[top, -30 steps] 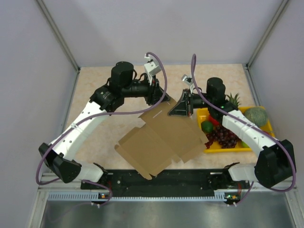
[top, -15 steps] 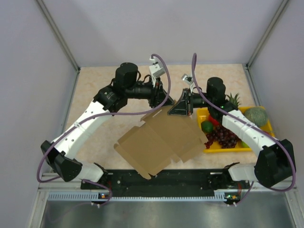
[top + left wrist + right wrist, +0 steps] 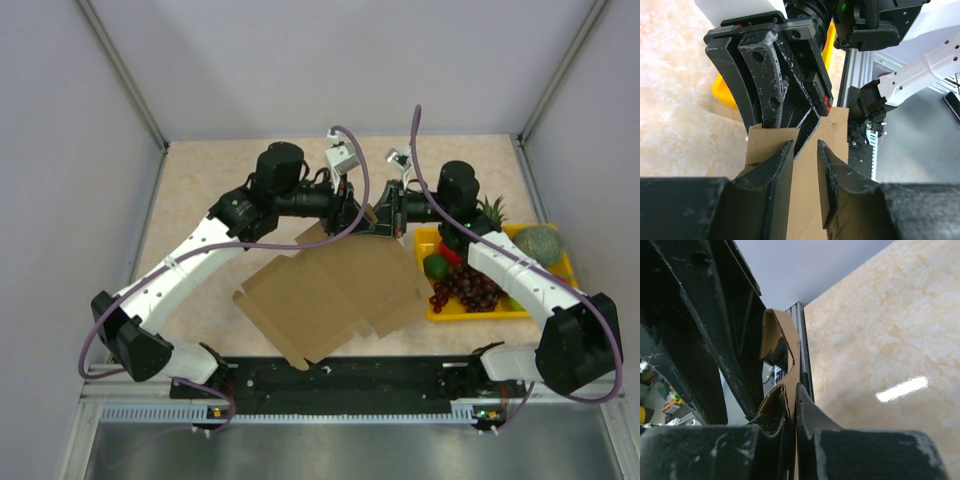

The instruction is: Fold the paper box

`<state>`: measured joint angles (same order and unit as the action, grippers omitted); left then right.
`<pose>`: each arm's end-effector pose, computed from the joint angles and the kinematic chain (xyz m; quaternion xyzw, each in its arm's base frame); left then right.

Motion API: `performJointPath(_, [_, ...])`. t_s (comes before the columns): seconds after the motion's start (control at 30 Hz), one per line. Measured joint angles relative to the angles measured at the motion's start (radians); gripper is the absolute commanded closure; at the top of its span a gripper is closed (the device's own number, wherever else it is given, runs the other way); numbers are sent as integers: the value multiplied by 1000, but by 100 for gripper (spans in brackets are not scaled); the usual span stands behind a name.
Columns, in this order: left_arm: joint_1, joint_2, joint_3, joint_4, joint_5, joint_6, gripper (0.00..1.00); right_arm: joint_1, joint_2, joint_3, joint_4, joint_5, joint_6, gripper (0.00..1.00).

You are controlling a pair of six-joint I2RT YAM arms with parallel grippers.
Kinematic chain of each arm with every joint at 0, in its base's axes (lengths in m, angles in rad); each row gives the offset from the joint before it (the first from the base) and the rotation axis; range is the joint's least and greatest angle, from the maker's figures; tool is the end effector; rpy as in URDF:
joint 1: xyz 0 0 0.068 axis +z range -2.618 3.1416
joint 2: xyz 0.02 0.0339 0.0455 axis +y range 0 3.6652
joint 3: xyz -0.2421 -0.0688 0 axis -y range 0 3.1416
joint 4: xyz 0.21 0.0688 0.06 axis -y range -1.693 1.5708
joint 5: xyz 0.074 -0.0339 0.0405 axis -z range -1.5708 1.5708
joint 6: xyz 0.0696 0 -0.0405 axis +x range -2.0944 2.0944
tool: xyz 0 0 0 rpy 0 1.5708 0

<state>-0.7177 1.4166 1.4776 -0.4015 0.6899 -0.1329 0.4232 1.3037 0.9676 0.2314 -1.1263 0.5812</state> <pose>0.2037 -0.2367 0.3828 0.4084 0.6797 -0.4756 0.3808 0.2272 0.1713 0.3235 -0.3065 0.6546 0.6201 0.3050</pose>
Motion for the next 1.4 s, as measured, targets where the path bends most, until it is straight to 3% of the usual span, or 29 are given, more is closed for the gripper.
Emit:
performJointPath(0.3, [2, -42, 1, -50, -71, 8, 55, 3, 0, 0, -28, 5, -55, 100])
performJointPath(0.4, [14, -101, 1, -77, -98, 8, 46, 7, 0, 2, -103, -2, -119, 100])
performJointPath(0.53, [68, -224, 1, -96, -112, 5, 24, 8, 0, 3, -169, -15, -171, 100])
performJointPath(0.6, [105, -280, 1, -105, -114, 9, 22, 9, 0, 3, -184, -24, -185, 100])
performJointPath(0.83, [138, -376, -119, -139, -138, 63, 23, 9, 0, 31, -202, -53, -196, 100])
performJointPath(1.17, [136, -349, -266, -140, -187, 89, 18, 9, 21, 47, -154, -69, -162, 100])
performJointPath(1.4, [137, -350, -290, -86, -193, 65, 35, 11, 61, 25, -82, -72, -128, 100])
